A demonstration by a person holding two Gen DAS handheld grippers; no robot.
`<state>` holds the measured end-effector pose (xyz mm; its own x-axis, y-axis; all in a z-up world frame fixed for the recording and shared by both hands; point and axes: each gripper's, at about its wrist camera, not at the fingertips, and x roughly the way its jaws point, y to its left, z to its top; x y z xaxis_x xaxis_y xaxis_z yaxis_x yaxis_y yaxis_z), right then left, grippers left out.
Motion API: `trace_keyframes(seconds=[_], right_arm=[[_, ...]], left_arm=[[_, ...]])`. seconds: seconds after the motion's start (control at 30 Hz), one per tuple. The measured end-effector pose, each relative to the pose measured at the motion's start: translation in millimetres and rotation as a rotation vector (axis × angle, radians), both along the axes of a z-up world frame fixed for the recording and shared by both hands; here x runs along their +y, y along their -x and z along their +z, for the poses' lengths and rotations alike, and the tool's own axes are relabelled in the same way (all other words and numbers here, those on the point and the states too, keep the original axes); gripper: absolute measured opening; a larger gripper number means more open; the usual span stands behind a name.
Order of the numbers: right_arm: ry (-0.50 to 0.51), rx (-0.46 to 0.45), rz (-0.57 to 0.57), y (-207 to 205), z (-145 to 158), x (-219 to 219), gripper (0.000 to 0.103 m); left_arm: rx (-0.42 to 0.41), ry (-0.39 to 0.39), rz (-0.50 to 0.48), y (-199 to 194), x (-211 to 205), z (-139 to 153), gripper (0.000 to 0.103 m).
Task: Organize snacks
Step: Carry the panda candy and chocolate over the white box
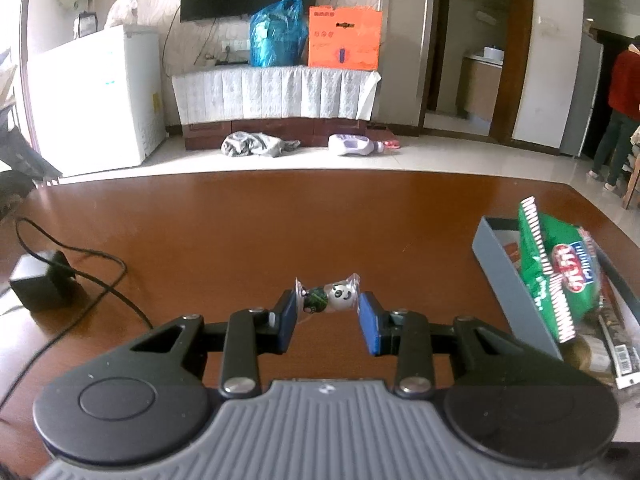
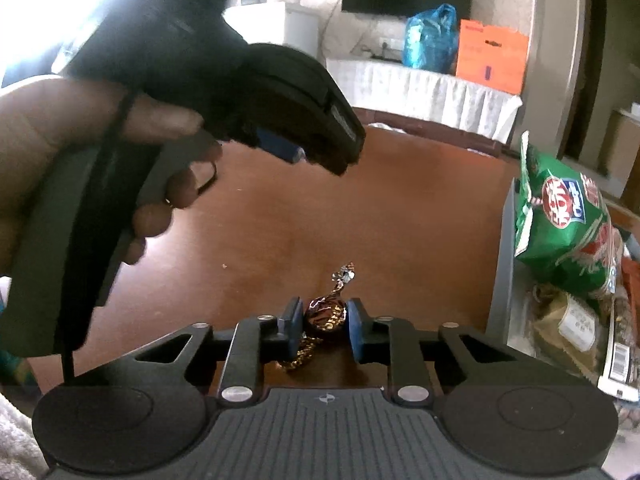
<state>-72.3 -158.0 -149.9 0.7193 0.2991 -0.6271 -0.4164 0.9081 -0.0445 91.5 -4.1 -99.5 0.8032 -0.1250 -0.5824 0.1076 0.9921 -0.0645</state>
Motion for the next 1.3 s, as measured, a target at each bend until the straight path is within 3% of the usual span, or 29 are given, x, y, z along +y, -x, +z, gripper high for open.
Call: trace_keyframes(seconds=[0.43, 0.63, 0.97, 1.13, 1.3], right_arm=[[-0.016, -0.134, 0.072, 38.1, 37.1, -25.6, 0.025], [-0.055, -0.225, -0.01, 54.9, 66.1, -71.6, 0.025], [-0.075, -0.177, -0.17, 72.2, 66.2, -148.0, 0.026], [-0.114, -0.172, -0.205, 76.8, 68.5, -166.2, 0.026], [-0.079, -0.157, -0.239, 74.0, 64.3, -166.4, 0.026]], left_arm=[[-0.021, -0.007, -0.028, 44.7, -1.8, 33.0, 0.033], [-0.058, -0.006, -0.116, 60.9, -20.6, 38.7, 0.033], [-0.064, -0.012, -0.338, 86.4, -78.7, 52.2, 0.033], [-0.019, -0.007, -0.448, 103.4, -110.0, 47.1, 0.033], [0.0, -0.031, -0.526, 115.5, -130.5, 43.6, 0.033]])
